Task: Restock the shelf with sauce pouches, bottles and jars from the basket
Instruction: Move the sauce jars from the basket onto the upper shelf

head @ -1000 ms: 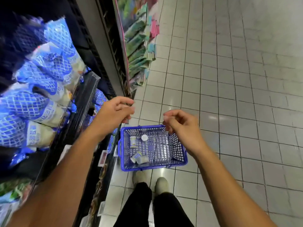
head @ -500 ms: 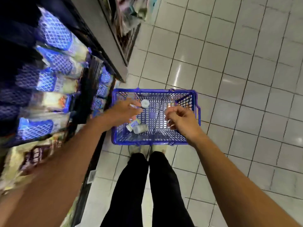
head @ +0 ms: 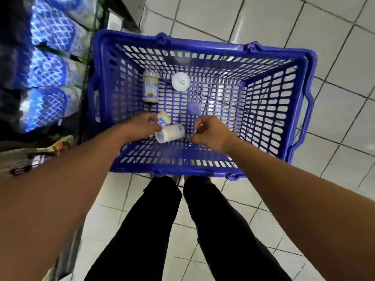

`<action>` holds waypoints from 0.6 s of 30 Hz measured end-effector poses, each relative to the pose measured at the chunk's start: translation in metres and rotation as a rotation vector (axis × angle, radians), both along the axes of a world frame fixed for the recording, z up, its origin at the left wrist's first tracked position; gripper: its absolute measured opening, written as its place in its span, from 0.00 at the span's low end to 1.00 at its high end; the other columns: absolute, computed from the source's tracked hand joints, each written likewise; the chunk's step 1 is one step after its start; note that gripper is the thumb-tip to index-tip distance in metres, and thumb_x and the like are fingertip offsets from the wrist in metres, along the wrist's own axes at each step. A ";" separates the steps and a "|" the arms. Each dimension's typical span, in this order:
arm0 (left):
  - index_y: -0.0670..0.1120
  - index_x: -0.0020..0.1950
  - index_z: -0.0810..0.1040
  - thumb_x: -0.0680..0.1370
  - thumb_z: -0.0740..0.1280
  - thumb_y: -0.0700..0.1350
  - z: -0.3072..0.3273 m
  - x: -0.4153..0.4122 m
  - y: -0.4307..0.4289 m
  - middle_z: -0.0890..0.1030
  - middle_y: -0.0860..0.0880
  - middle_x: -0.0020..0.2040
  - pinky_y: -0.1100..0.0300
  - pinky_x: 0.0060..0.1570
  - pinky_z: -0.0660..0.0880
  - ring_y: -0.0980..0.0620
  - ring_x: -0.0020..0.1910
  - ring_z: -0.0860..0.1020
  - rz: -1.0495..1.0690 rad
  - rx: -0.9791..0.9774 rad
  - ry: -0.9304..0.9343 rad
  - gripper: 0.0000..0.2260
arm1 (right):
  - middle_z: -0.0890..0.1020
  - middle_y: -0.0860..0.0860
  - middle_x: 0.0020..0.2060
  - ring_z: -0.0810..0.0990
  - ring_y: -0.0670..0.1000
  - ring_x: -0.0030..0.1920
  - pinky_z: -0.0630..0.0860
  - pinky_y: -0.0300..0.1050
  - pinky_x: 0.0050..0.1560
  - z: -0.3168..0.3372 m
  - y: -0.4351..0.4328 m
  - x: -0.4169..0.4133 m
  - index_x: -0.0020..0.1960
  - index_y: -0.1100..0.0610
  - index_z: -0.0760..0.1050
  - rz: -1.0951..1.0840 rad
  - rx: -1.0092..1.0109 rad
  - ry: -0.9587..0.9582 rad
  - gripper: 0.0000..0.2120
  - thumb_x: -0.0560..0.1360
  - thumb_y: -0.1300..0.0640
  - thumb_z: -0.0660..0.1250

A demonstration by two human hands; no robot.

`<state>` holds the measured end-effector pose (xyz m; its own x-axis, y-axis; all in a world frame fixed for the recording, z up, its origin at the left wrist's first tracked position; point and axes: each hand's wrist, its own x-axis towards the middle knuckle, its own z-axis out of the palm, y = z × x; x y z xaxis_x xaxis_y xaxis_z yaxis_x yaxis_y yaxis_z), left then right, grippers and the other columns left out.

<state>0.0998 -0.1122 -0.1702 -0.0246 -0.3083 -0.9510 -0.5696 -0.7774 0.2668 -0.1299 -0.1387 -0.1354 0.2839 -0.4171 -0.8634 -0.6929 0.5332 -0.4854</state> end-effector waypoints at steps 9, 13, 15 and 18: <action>0.40 0.67 0.72 0.81 0.67 0.50 -0.096 -0.011 0.015 0.74 0.40 0.63 0.60 0.47 0.64 0.41 0.61 0.74 -0.245 -0.144 -0.277 0.19 | 0.76 0.62 0.65 0.73 0.63 0.65 0.71 0.53 0.61 -0.116 0.018 0.034 0.70 0.61 0.69 0.640 -0.215 0.057 0.31 0.71 0.60 0.75; 0.41 0.51 0.77 0.80 0.68 0.49 -0.120 -0.007 0.009 0.78 0.43 0.42 0.61 0.36 0.73 0.44 0.42 0.78 -0.159 -0.129 -0.236 0.11 | 0.71 0.58 0.69 0.66 0.62 0.71 0.72 0.58 0.66 -0.147 0.022 0.047 0.71 0.59 0.67 0.772 -0.265 0.097 0.31 0.72 0.60 0.74; 0.42 0.52 0.78 0.78 0.70 0.50 -0.130 -0.005 0.007 0.80 0.45 0.44 0.64 0.34 0.72 0.46 0.45 0.78 -0.127 -0.101 -0.219 0.11 | 0.71 0.57 0.69 0.64 0.61 0.71 0.73 0.58 0.66 -0.158 0.024 0.053 0.72 0.58 0.66 0.798 -0.292 0.103 0.31 0.72 0.59 0.74; 0.45 0.61 0.77 0.75 0.73 0.50 -0.141 -0.006 0.005 0.81 0.46 0.55 0.59 0.42 0.72 0.47 0.49 0.78 -0.119 -0.119 -0.262 0.17 | 0.70 0.55 0.71 0.64 0.59 0.71 0.72 0.59 0.66 -0.169 0.026 0.060 0.76 0.55 0.62 0.823 -0.303 0.068 0.36 0.72 0.56 0.74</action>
<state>0.0940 -0.1067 -0.3113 0.1736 -0.4274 -0.8872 -0.7163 -0.6731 0.1841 -0.0701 -0.1125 -0.3041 0.5476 -0.3170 -0.7743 -0.8330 -0.2932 -0.4691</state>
